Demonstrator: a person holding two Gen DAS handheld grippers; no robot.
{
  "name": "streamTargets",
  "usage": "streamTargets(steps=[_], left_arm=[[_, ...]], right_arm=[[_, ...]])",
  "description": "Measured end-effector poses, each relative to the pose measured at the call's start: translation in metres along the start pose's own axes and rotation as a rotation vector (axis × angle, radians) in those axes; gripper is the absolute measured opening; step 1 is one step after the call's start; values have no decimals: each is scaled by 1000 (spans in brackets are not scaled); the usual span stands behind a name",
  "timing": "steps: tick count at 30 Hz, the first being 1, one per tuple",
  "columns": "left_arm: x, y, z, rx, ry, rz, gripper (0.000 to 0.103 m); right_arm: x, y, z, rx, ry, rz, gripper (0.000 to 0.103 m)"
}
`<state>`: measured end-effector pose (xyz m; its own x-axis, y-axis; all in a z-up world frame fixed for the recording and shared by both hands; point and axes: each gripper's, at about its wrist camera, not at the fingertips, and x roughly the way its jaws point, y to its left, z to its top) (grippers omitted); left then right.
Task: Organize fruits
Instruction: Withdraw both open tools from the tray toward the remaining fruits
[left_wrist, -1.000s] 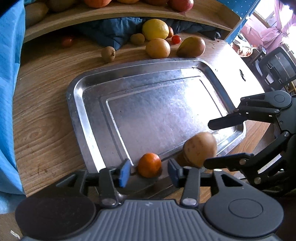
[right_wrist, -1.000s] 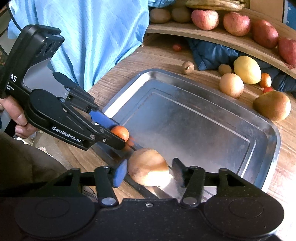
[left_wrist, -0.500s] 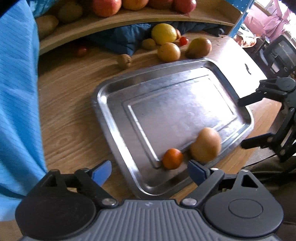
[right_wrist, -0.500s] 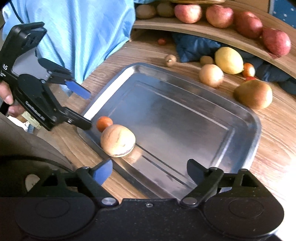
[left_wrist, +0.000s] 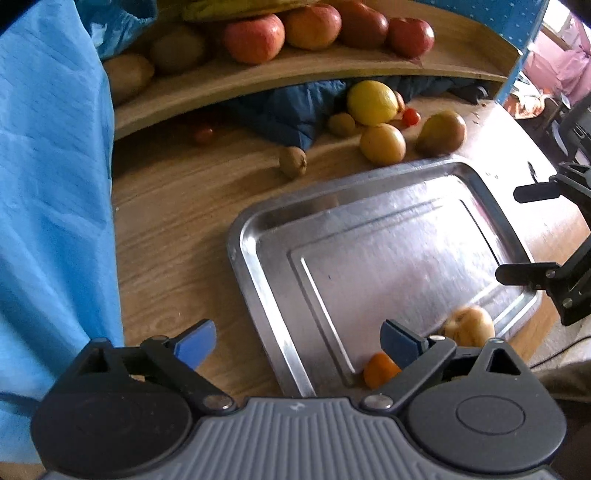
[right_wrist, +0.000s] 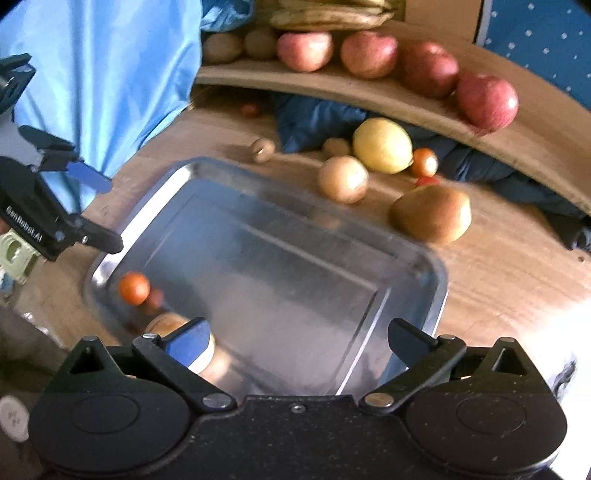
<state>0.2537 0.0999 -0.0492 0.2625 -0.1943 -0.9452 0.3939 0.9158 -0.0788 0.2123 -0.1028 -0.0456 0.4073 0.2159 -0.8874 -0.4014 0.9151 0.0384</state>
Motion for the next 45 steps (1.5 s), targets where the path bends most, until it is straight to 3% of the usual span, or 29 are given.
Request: streamTargets(steps=[10, 21, 29, 45], left_arm=[[10, 2, 25, -105, -30, 47, 100], [25, 5, 59, -241, -79, 41, 102], [38, 9, 73, -239, -70, 52, 102], [69, 19, 100, -204, -33, 26, 102]], right_arm=[[2, -2, 18, 55, -99, -132, 102], [12, 4, 44, 74, -172, -157, 102], [20, 3, 60, 86, -196, -188, 102], [54, -5, 80, 110, -160, -175, 102]])
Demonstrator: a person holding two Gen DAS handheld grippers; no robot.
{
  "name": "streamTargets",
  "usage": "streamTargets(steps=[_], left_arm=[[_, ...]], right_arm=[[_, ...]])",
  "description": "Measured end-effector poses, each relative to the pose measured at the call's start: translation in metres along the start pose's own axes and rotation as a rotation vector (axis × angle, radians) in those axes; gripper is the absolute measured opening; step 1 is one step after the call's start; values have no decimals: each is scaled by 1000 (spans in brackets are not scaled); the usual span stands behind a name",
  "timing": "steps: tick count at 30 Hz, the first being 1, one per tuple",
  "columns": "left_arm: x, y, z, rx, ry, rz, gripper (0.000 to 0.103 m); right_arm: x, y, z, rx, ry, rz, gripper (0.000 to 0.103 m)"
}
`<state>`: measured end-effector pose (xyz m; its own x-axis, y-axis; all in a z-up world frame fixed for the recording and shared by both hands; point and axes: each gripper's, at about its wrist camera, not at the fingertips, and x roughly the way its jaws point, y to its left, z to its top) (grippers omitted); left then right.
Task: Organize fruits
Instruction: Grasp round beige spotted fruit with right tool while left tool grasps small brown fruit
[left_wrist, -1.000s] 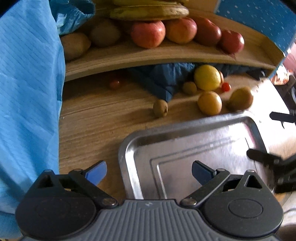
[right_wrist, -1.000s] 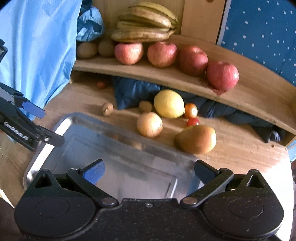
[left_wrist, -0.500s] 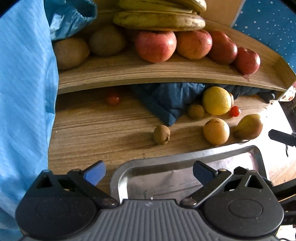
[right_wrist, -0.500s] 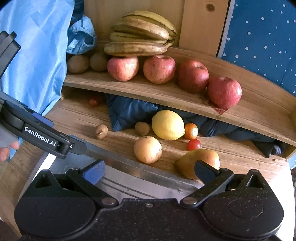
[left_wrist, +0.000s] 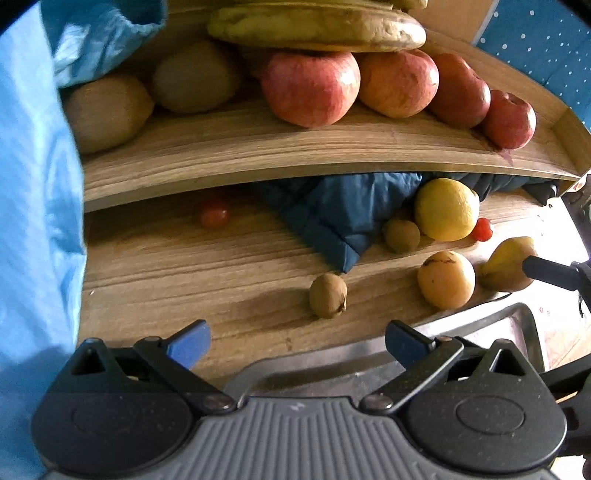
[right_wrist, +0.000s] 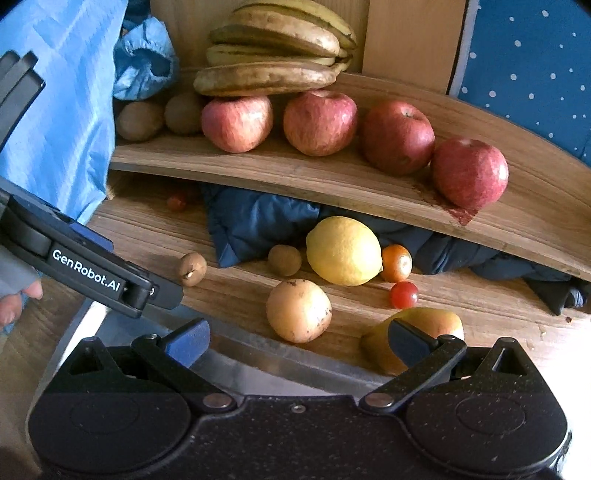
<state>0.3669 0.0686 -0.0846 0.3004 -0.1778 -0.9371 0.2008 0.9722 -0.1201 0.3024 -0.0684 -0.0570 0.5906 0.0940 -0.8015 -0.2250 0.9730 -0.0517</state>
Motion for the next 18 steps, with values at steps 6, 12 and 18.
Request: streamTargets(steps=[6, 12, 18], left_arm=[[13, -1, 8, -1, 12, -11, 102], [21, -1, 9, -3, 14, -24, 102], [19, 4, 7, -11, -3, -47, 98]], right_arm=[[15, 5, 6, -33, 16, -1, 102], [26, 11, 10, -81, 25, -25, 100], [33, 12, 14, -86, 33, -21, 87]])
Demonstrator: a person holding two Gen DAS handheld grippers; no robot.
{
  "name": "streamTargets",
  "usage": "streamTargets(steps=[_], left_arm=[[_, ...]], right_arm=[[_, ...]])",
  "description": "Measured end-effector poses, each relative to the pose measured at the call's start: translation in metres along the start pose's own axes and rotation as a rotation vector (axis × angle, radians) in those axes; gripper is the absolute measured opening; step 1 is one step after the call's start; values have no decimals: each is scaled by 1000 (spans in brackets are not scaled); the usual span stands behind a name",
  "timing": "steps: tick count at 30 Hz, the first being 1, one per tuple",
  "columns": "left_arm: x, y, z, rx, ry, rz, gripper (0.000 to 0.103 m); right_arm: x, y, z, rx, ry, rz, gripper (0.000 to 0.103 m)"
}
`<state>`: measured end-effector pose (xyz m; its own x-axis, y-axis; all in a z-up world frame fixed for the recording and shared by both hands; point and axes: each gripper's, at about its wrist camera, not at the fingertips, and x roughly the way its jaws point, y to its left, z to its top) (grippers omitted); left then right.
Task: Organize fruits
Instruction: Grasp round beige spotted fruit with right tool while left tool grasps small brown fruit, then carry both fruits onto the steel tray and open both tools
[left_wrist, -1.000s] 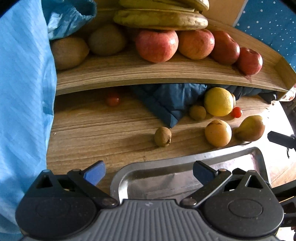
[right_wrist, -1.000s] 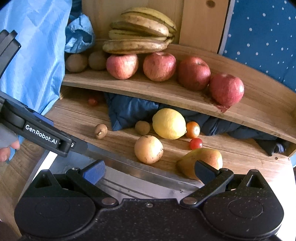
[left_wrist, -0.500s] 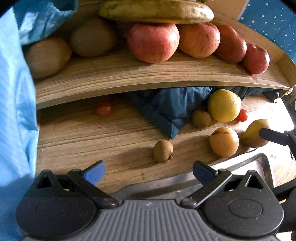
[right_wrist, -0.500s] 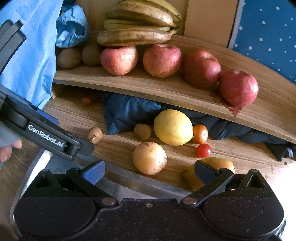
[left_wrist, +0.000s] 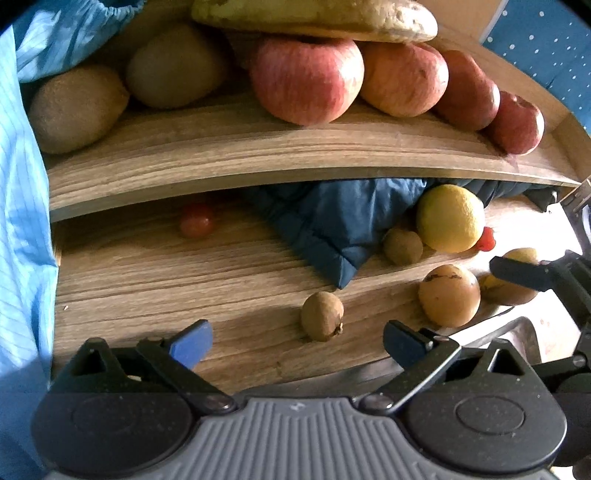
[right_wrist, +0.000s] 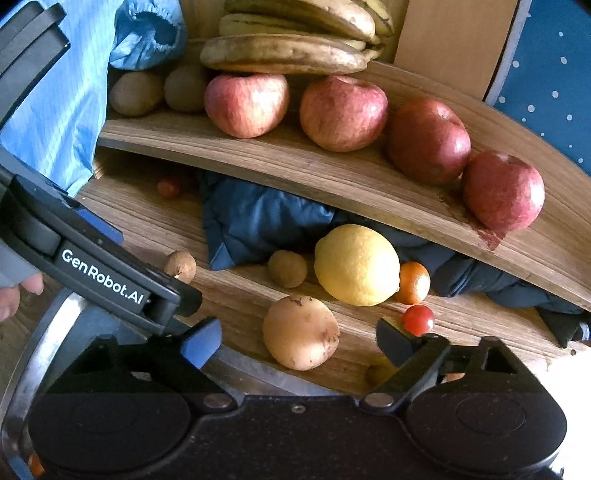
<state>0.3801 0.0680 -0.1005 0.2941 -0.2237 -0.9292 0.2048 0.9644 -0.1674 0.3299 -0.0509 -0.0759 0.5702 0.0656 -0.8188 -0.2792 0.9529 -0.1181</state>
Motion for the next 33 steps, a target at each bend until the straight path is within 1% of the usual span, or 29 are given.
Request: streamTargets(steps=[2, 4, 5, 7, 8, 13, 14, 16, 17, 18, 20, 22, 25, 33], left_arm=[[-1, 0, 0, 0, -5, -12, 94], [-4, 2, -1, 0, -9, -26, 88], [-4, 2, -2, 0, -11, -33, 87], [-5, 2, -2, -1, -14, -47, 80], [-5, 1, -2, 1, -17, -55, 79], [-6, -2, -2, -8, -29, -84, 59], [-5, -1, -2, -10, -30, -89, 57], [-6, 1, -1, -11, -31, -100, 47], [-5, 1, -1, -12, -30, -104, 46], [-5, 0, -1, -12, -30, -110, 41], [-3, -2, -1, -8, -29, -113, 36], [-1, -3, -1, -6, -27, -114, 27], [-1, -4, -2, -9, -30, -120, 27], [-6, -7, -4, -13, -54, -143, 27]], right_arm=[[2, 0, 1, 0, 5, 3, 85], [3, -1, 1, 3, 9, 10, 83], [4, -1, 1, 3, 9, 13, 81], [5, -2, 2, 5, 12, 18, 79], [5, -2, 2, 7, 13, 20, 78], [7, -5, 0, 39, 14, 38, 75], [7, -6, 0, 43, 15, 38, 73], [8, -6, -1, 47, 17, 38, 69], [8, -6, -1, 50, 18, 39, 67], [9, -7, -2, 54, 21, 40, 66], [10, -7, -3, 64, 25, 41, 60], [11, -8, -4, 70, 26, 38, 57], [11, -9, -5, 78, 23, 30, 50], [6, -9, -7, 81, 1, 40, 49]])
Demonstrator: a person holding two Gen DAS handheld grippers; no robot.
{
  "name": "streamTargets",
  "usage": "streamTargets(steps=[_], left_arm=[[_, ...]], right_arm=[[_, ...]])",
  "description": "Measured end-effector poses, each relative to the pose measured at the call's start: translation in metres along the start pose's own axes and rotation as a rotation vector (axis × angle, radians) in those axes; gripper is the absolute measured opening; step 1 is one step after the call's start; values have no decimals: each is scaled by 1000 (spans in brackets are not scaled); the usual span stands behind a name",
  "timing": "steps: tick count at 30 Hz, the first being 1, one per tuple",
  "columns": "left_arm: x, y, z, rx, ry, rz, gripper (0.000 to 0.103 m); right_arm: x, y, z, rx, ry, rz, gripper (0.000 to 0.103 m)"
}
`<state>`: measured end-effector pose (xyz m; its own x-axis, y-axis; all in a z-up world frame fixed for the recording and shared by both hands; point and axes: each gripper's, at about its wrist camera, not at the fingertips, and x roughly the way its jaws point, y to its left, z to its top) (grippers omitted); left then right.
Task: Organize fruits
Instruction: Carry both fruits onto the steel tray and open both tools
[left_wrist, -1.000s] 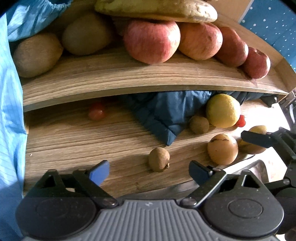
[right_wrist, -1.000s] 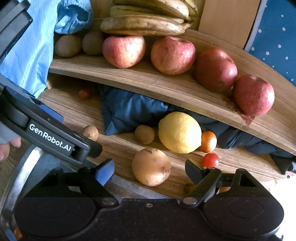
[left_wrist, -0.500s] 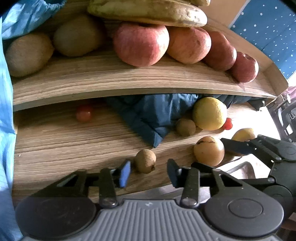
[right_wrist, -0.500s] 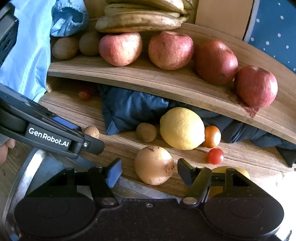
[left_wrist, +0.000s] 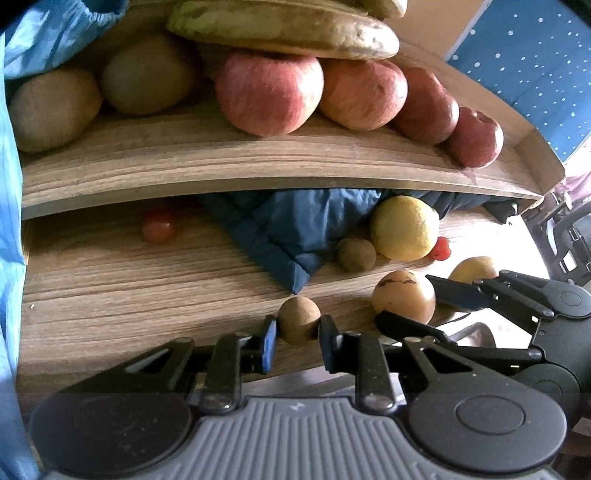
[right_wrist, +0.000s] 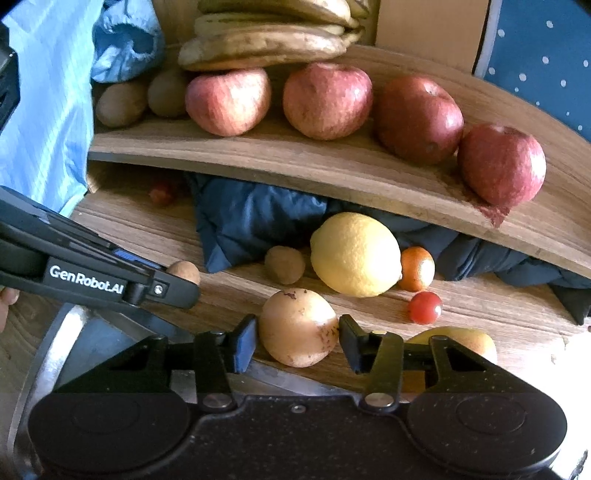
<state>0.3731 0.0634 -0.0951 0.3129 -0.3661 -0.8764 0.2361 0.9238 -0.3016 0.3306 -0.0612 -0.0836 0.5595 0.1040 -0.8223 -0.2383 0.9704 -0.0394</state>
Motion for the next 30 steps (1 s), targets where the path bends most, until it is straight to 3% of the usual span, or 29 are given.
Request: streamTargets(steps=[15, 30], left_arm=[[-21, -23, -14, 47, -28, -56, 27], [-35, -40, -65, 119, -32, -106, 27]], right_arm=[[-43, 2, -7, -6, -61, 10, 49], [-93, 12, -47, -24, -72, 36, 49]])
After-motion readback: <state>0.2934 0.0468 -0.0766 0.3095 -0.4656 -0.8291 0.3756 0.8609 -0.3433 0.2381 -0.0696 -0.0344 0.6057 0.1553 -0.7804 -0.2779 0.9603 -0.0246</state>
